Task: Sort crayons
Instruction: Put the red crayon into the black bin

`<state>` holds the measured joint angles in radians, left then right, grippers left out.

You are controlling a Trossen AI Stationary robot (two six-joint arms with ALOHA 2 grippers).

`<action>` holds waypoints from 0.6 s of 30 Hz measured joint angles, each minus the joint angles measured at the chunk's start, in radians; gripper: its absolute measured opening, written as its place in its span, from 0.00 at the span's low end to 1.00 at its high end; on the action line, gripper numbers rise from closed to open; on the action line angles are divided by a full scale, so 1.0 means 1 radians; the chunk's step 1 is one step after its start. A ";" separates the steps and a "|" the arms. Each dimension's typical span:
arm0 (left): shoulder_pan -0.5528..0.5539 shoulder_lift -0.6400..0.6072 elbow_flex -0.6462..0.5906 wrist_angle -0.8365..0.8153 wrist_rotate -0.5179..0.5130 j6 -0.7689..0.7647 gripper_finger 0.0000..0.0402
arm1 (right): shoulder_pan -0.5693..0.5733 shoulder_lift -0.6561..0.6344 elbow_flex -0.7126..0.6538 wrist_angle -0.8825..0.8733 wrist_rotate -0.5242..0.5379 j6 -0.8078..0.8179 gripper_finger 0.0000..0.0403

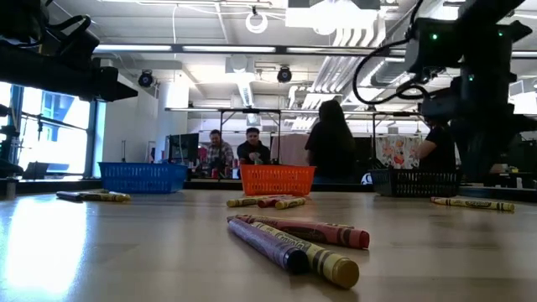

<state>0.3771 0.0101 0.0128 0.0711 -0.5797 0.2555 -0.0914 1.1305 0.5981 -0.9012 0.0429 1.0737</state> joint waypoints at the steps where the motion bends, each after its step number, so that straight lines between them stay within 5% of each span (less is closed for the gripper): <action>1: 0.000 0.000 0.000 0.000 0.000 0.000 0.15 | 0.000 0.000 -0.008 0.006 0.000 -0.004 0.21; 18: 0.000 0.000 0.000 0.000 0.000 0.000 0.15 | -0.009 0.004 -0.014 0.117 0.061 -0.108 0.21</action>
<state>0.3768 0.0101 0.0128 0.0714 -0.5797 0.2553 -0.1003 1.1343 0.5838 -0.7838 0.1044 0.9658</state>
